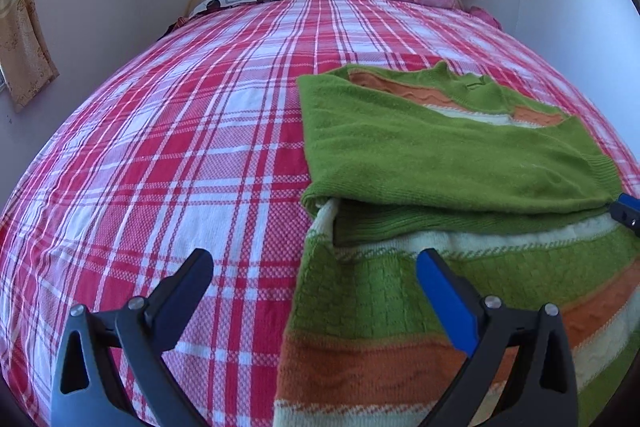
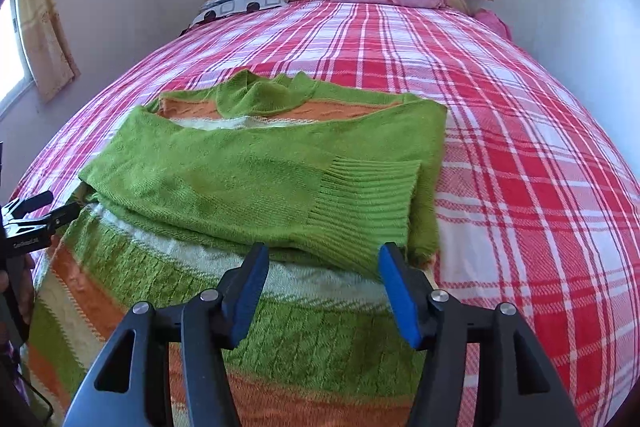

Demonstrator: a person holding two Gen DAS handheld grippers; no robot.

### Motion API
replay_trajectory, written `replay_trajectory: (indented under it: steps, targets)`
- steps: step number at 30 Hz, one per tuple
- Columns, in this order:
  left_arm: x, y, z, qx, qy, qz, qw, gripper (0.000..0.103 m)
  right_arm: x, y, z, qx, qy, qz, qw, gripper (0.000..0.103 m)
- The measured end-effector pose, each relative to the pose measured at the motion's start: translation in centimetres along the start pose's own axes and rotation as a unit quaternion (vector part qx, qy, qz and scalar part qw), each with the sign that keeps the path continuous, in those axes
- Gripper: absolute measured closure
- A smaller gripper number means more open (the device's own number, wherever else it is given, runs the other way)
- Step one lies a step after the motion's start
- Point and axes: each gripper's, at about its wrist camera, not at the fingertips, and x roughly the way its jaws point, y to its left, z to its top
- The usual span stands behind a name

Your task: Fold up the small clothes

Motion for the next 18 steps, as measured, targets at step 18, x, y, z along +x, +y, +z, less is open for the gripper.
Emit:
replay_trajectory:
  steps: [18]
  targets:
    - [-7.9, 0.3, -4.1, 0.004, -0.049, -0.039, 0.998, 0.0, -7.6, 1.2, -4.8, -0.022, -0.022, 0.001, 1.0, 0.038]
